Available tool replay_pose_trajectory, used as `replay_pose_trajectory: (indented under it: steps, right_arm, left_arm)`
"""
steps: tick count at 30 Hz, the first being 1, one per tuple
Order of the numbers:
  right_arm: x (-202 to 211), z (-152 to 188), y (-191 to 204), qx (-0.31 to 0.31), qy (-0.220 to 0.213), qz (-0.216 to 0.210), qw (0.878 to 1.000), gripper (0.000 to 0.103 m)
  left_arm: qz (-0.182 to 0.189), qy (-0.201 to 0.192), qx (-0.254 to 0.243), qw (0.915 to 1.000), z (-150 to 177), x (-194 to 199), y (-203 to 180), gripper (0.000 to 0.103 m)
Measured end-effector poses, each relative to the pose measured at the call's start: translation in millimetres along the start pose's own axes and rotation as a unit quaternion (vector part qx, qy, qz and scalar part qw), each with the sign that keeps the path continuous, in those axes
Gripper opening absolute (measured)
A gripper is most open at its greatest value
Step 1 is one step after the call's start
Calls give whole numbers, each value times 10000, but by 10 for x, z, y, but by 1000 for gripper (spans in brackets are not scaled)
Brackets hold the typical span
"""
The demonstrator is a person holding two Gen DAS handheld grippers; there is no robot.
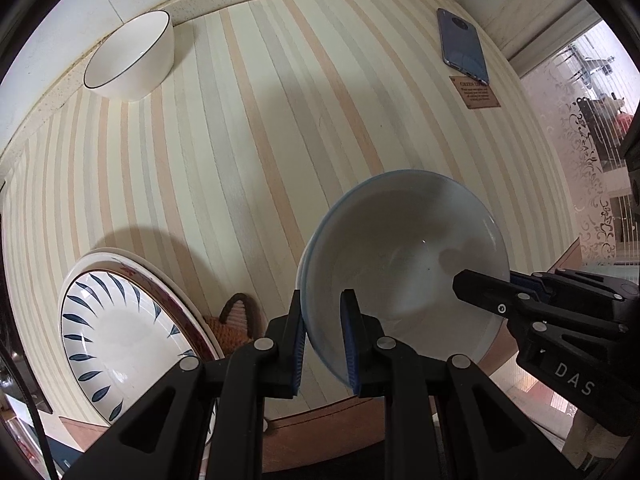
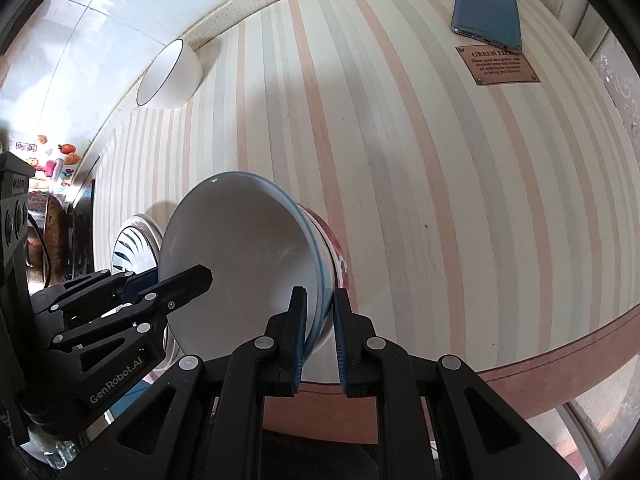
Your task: Organize plates and bowls
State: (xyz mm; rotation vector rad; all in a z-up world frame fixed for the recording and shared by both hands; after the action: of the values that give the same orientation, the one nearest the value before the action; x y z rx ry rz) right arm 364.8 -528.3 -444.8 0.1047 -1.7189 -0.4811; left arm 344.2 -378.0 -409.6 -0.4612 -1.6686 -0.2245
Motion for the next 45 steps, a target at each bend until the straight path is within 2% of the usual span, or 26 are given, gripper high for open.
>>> replay_pose_trajectory:
  steps: [17, 21, 24, 28, 29, 30, 32, 35, 38, 42, 45]
  right_arm:
    - [-33, 17, -8, 137, 258, 30, 9996, 16]
    - [107, -67, -45, 54, 233, 12, 9997, 17]
    - [327, -279, -22, -1, 27, -130, 9999, 17]
    - [487, -685, 181, 56, -119, -446, 9989, 17]
    - [496, -808, 273, 114, -157, -542, 9983, 24]
    - [484, -941, 379, 196, -169, -617, 9978, 36]
    - [400, -1246, 607, 347, -236, -742, 9964, 42]
    - [152, -1683, 982, 546, -253, -922, 9939, 42]
    - [-184, -2119, 1300, 692, -301, -876, 9933, 42]
    - [-660, -2518, 1645, 766, -264, -809, 9934, 42]
    - [-996, -2692, 1799, 782, -116, -798, 9937, 42]
  left_arm:
    - [-40, 6, 18, 10000, 24, 7, 62, 15]
    - [-22, -272, 155, 9995, -80, 257, 197, 15]
    - [-67, -581, 412, 9974, -292, 530, 438, 16]
    - [-90, -904, 1170, 9890, -709, 754, 1011, 22]
    - [-149, -939, 1278, 9872, -780, 761, 1131, 22]
    - [-253, -976, 1478, 9839, -886, 750, 1334, 22]
    - [-395, -999, 1898, 9759, -1090, 673, 1725, 22]
    - [-420, -874, 2408, 9657, -1303, 471, 2178, 22]
    - [-370, -727, 2748, 9580, -1486, 232, 2473, 21]
    - [88, -430, 2915, 9556, -1686, -136, 2598, 21]
    - [200, -363, 2909, 9558, -1772, -331, 2608, 21]
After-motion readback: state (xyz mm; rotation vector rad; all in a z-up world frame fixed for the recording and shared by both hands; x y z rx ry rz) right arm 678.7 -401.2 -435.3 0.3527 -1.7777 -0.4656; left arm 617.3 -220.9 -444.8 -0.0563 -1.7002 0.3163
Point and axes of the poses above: each gripper's, at about its wrist camera, not at the fingertips, and x roughly against the way its jaws point, y to its left, z to its underside, the point moved 10 cm from there along -x, roughly the way its jaws point, and after that the axes turned 5 degrees about -y, right-handed, at the moved point
